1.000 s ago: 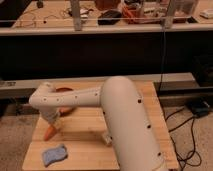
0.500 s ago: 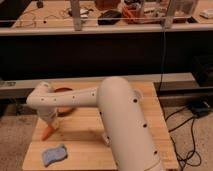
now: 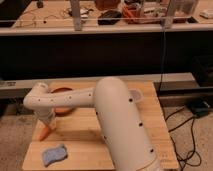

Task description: Drag the pepper across the table

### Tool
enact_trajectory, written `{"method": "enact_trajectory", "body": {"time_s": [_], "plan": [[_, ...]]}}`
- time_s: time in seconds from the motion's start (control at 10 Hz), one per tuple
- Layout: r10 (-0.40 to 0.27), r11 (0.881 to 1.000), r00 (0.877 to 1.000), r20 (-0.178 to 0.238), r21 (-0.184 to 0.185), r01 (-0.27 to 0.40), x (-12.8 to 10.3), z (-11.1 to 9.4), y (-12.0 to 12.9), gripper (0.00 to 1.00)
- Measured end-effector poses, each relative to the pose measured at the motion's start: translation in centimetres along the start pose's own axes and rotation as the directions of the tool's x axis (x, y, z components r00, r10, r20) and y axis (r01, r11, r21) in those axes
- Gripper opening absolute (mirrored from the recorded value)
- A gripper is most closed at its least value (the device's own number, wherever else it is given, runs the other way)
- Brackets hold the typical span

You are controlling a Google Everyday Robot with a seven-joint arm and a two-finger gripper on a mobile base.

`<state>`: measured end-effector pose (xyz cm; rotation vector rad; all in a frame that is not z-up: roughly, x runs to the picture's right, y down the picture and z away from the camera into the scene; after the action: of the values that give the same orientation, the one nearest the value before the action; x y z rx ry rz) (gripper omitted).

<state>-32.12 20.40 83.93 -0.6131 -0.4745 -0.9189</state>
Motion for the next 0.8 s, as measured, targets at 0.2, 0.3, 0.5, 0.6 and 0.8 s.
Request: {"method": "enact_trajectory", "body": {"time_s": [0.2,0.3,0.5,0.6,0.8], "plan": [[-0.012,1.000,1.000,0.006,0.010,0.012,-0.11,0.06,-0.09,0.00],[-0.016,1.000,1.000,0.008,0.013,0.016,-0.18,0.05,-0.14,0.00],[-0.022,1.000,1.000,0.007,0.016,0.022,-0.18,0.05,-0.20,0.00],[-0.024,1.000,1.000,0.007,0.018,0.024,-0.22,0.07,-0.23,0.00],[-0.027,0.999,1.000,0.006,0.022,0.027,-0.25,0.09,-0.23,0.00]]}}
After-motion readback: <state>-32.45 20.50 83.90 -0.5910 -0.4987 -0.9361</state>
